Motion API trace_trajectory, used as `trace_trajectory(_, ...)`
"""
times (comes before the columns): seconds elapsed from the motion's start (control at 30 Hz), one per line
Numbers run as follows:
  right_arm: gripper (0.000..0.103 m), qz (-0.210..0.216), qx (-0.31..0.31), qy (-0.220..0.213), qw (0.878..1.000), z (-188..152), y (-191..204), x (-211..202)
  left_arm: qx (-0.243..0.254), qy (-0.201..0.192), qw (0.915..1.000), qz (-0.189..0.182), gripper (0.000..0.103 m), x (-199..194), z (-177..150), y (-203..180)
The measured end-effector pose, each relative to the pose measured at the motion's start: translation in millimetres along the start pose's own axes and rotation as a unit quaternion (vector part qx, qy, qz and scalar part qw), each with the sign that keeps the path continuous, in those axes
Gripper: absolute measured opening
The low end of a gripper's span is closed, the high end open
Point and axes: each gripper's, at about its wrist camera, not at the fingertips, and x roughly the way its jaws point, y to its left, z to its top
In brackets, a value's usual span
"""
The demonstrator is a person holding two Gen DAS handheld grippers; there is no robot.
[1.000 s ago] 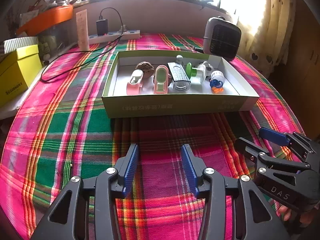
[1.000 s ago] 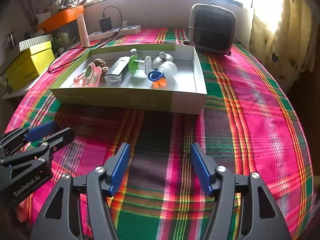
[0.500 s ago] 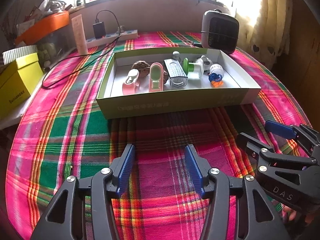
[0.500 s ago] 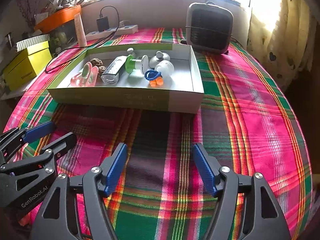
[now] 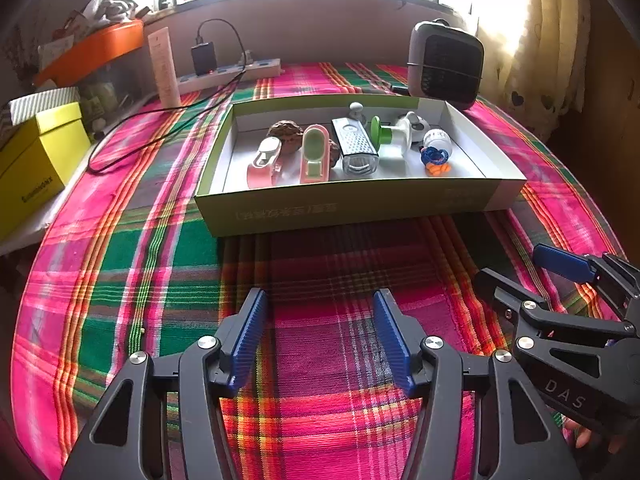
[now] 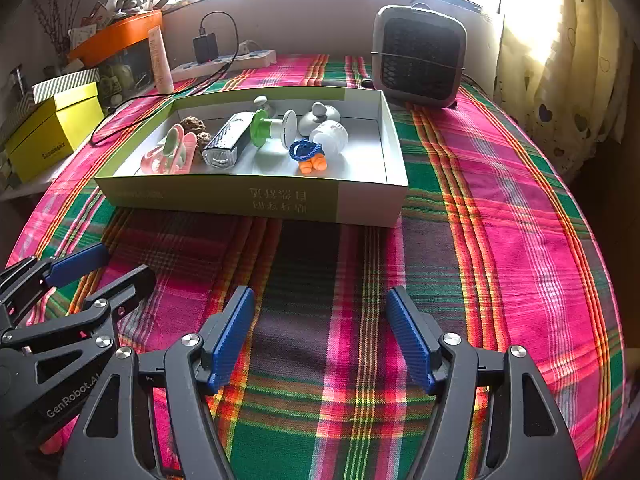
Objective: Organize objects
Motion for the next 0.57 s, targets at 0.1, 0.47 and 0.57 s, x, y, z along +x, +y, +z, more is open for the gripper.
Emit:
trace_trajectory(0.1,0.069,0.000,0.000,0.000,1.000,0.1,-0.7,-0.1,0.000,0.000,1.0000,0.000,0.055,0.1,0.0,0.2)
trace_trajectory(0.47,0.069,0.000,0.000,0.000,1.000,0.1,-0.2,0.0,-0.001,0.000,1.0000,0.002,0.055,0.1,-0.1,-0.1)
trace_trajectory(0.57,0.069,0.000,0.000,0.000,1.000,0.1,-0.2,0.0,-0.001,0.000,1.0000,0.002,0.055,0.1,-0.1,-0.3)
